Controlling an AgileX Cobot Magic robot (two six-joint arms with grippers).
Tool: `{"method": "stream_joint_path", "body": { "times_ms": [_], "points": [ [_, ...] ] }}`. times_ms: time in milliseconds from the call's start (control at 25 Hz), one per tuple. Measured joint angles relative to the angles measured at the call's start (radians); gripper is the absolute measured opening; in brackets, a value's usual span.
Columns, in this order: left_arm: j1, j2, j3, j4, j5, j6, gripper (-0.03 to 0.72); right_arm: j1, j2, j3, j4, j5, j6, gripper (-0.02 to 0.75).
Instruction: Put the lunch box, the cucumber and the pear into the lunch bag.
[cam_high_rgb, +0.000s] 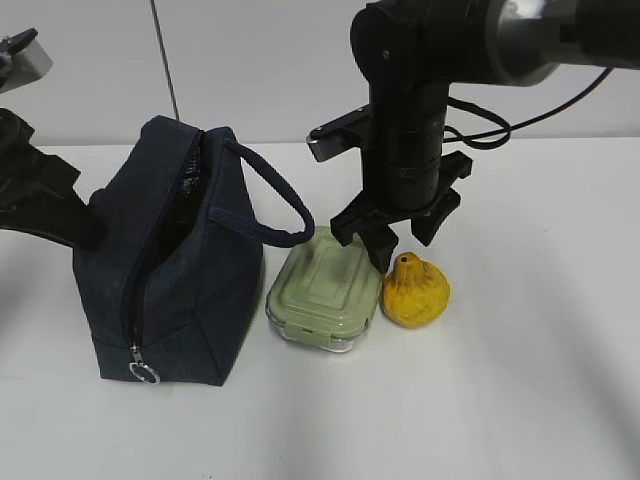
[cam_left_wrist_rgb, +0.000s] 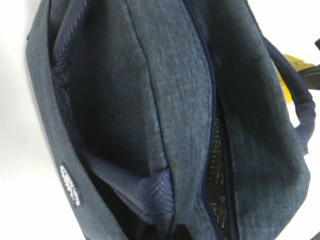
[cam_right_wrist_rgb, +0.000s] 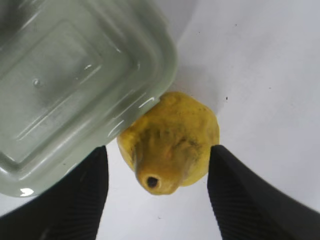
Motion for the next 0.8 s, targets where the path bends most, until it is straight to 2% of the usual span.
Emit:
{"method": "stream_joint_path", "body": {
  "times_ms": [320, 560, 640, 800],
  "points": [
    [0.0, 0.0, 0.0, 0.0, -0.001, 0.0, 0.003, 0.0, 0.012, 0.036, -0.008, -0.002, 0.0, 0.463],
    [0.0, 0.0, 0.0, 0.0, -0.002, 0.0, 0.003, 0.0, 0.014, 0.036, -0.014, -0.004, 0.0, 0.292],
    [0.0, 0.0, 0.0, 0.0, -0.002, 0.0, 0.003, 0.0, 0.016, 0.036, -0.016, -0.004, 0.0, 0.256],
    [0.0, 0.0, 0.0, 0.0, -0.002, 0.0, 0.003, 0.0, 0.02, 0.036, -0.022, -0.004, 0.0, 0.233]
  ]
}}
